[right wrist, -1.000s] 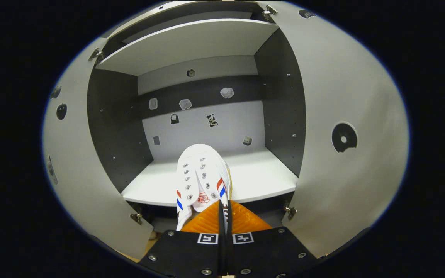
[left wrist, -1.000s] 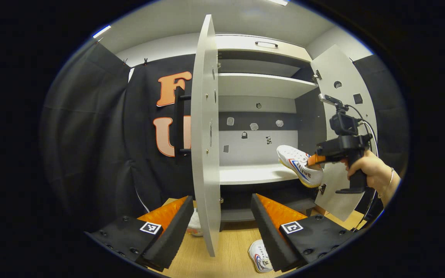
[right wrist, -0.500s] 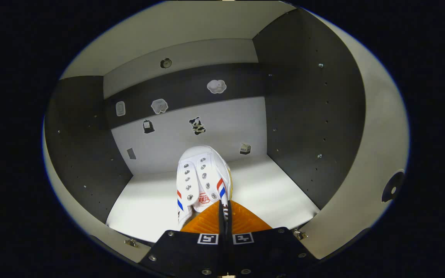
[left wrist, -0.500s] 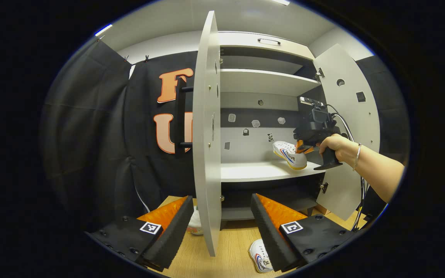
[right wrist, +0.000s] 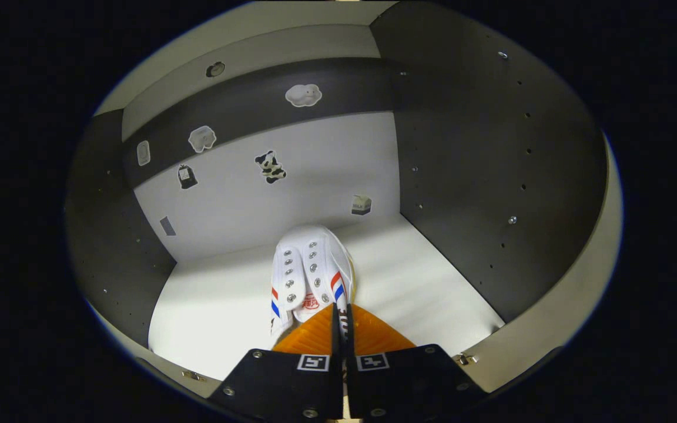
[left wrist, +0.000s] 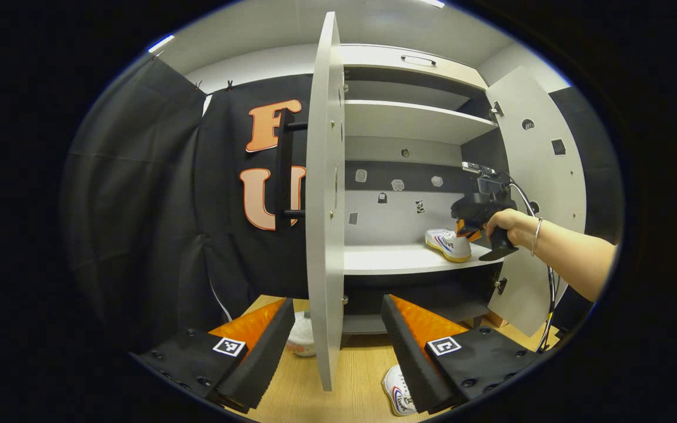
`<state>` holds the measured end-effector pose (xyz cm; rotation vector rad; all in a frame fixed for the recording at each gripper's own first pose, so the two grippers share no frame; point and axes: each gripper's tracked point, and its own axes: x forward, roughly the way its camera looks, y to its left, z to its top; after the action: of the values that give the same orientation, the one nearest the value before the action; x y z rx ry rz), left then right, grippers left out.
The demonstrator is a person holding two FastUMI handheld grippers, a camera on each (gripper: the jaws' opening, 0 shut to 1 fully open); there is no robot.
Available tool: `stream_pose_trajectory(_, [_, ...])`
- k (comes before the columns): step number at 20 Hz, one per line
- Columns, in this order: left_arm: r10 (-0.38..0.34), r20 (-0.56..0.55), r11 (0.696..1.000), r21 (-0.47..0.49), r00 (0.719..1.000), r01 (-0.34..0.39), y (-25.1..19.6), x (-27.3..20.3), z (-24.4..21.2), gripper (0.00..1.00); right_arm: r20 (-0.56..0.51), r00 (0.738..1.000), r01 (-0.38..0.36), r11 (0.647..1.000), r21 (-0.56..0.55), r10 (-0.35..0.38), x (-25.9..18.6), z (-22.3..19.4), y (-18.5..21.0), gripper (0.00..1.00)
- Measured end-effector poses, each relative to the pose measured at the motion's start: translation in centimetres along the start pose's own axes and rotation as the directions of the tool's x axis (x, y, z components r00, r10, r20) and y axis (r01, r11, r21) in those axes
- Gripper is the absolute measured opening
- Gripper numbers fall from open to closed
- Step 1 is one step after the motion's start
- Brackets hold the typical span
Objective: Grab one shoe with the right hand and put it into the shoe cabinet, grab the other shoe with the left hand and put it into the shoe cabinet; then close the right door with the right hand and the left door with the left hand.
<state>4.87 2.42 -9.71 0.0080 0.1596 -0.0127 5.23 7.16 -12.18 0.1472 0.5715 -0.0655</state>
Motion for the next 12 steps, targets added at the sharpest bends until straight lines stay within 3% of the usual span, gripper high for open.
stream_pose_trajectory(1, [-0.002, 0.001, 1.000, 0.003, 1.000, 0.002, -0.3, 0.1, 0.1, 0.97, 0.013, 1.000, 0.005, 1.000, -0.014, -0.005, 0.0, 0.3, -0.2, 0.08])
stream_pose_trajectory(4, [-0.001, 0.000, 1.000, -0.002, 1.000, 0.001, -0.7, -0.2, -0.1, 0.96, 0.095, 0.995, -0.009, 0.999, -0.041, 0.013, 0.1, 1.8, -0.3, 0.13])
stream_pose_trajectory(5, [-0.005, -0.003, 1.000, -0.009, 1.000, 0.005, -0.9, -0.3, -0.1, 0.96, 0.115, 0.993, -0.012, 0.998, -0.055, 0.018, -0.2, 2.0, -0.3, 0.05])
stream_pose_trajectory(6, [-0.008, -0.006, 1.000, -0.013, 1.000, 0.008, -1.1, -0.4, -0.3, 0.96, 0.136, 0.990, -0.013, 0.997, -0.075, 0.023, -0.5, 2.4, -0.4, 0.13])
stream_pose_trajectory(12, [-0.025, -0.018, 1.000, -0.014, 1.000, 0.025, -1.8, -0.9, -0.9, 0.97, 0.293, 0.953, -0.033, 0.987, -0.155, 0.077, -5.2, 3.8, -0.3, 0.24])
